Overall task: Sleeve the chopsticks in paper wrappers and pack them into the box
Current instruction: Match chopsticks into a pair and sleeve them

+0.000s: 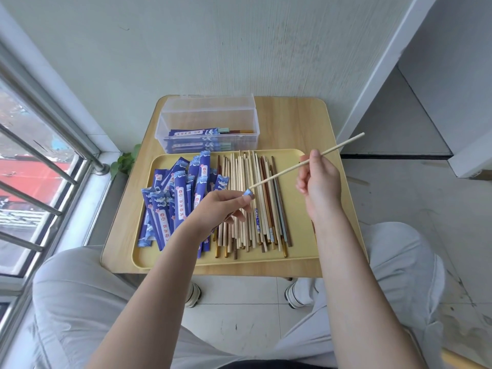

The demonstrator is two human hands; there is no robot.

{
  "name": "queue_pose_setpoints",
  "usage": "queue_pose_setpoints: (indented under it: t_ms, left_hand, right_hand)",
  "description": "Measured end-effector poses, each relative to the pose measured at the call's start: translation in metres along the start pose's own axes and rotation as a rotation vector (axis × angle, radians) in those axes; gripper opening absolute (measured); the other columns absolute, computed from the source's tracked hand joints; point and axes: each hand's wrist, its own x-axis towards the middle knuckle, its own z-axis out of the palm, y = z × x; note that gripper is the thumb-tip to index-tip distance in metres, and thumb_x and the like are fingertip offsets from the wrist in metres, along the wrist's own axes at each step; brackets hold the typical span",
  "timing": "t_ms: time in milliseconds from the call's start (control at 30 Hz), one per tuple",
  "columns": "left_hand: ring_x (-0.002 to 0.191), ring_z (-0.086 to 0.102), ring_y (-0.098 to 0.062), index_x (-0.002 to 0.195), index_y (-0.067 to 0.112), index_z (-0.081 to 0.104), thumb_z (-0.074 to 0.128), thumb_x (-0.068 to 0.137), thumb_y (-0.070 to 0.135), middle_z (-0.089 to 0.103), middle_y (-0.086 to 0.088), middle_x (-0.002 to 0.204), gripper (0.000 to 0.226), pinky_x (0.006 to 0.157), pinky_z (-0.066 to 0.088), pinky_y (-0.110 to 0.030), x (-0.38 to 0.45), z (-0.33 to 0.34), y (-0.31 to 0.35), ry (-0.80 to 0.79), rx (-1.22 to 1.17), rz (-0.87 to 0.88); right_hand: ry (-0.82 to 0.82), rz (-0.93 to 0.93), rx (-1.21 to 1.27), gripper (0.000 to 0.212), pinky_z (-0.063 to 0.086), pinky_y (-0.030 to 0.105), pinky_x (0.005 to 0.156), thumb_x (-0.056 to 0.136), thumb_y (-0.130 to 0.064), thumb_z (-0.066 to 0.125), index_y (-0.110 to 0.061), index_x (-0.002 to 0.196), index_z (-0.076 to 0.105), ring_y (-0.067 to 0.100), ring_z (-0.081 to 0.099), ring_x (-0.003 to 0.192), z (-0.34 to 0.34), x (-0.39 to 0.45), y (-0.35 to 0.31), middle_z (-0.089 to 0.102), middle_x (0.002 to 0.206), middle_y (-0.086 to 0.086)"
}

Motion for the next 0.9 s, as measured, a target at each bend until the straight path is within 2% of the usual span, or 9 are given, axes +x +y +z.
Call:
queue_pose_setpoints:
  t_ms: [133, 267, 500, 700, 900]
  left_hand:
    - [0.07, 0.06, -0.018, 0.122, 0.006, 0.068, 0.047, 0.105, 0.029, 0.069, -0.007, 0.091, 0.035, 0.065, 0.045, -0.029, -0.0013, -0.0056, -0.0002, -0.249, -0.09, -0.023]
    - [0.064, 0.054, -0.019, 0.124, 0.003, 0.064, 0.043, 0.103, 0.033, 0.063, -0.009, 0.086, 0.042, 0.063, 0.043, -0.034, -0.0019, -0.0046, -0.0042, -0.383, -0.227, -0.01]
    - [0.059, 0.053, -0.019, 0.121, 0.0, 0.065, 0.04, 0.103, 0.031, 0.061, -0.008, 0.08, 0.044, 0.062, 0.044, -0.032, 0.0002, -0.0039, -0.0054, -0.412, -0.236, -0.045]
    - [0.057, 0.052, -0.018, 0.124, -0.003, 0.061, 0.036, 0.105, 0.03, 0.058, -0.008, 0.078, 0.045, 0.058, 0.045, -0.028, 0.0016, -0.0067, -0.0077, -0.416, -0.23, -0.052]
    - [0.053, 0.048, -0.018, 0.118, -0.002, 0.065, 0.033, 0.107, 0.025, 0.056, -0.008, 0.074, 0.043, 0.054, 0.044, -0.027, 0.0019, -0.0005, -0.0019, -0.445, -0.255, -0.055]
  right_hand:
    - [0.002, -0.001, -0.057, 0.038, 0.025, 0.025, 0.045, 0.109, -0.028, 0.039, -0.011, 0.078, 0.056, 0.012, 0.033, 0.044, 0.0025, 0.0, 0.0006, 0.041, 0.052, -0.003]
    - [-0.001, -0.008, -0.061, 0.038, 0.027, 0.024, 0.044, 0.109, -0.027, 0.039, -0.012, 0.078, 0.055, 0.012, 0.034, 0.044, 0.0033, 0.0005, 0.0, 0.041, 0.052, -0.004]
    - [-0.121, -0.011, -0.16, 0.035, 0.029, 0.023, 0.045, 0.109, -0.025, 0.04, -0.012, 0.082, 0.058, 0.012, 0.037, 0.047, 0.0056, 0.0013, 0.0036, 0.043, 0.056, -0.004]
    - [-0.024, -0.032, -0.071, 0.036, 0.029, 0.025, 0.046, 0.109, -0.026, 0.039, -0.011, 0.081, 0.055, 0.012, 0.04, 0.047, 0.0001, 0.0037, -0.0025, 0.043, 0.059, -0.002]
    - [-0.145, -0.018, -0.267, 0.033, 0.035, 0.023, 0.048, 0.108, -0.025, 0.041, -0.012, 0.082, 0.057, 0.011, 0.042, 0.05, 0.0047, 0.0018, 0.0075, 0.045, 0.059, -0.004]
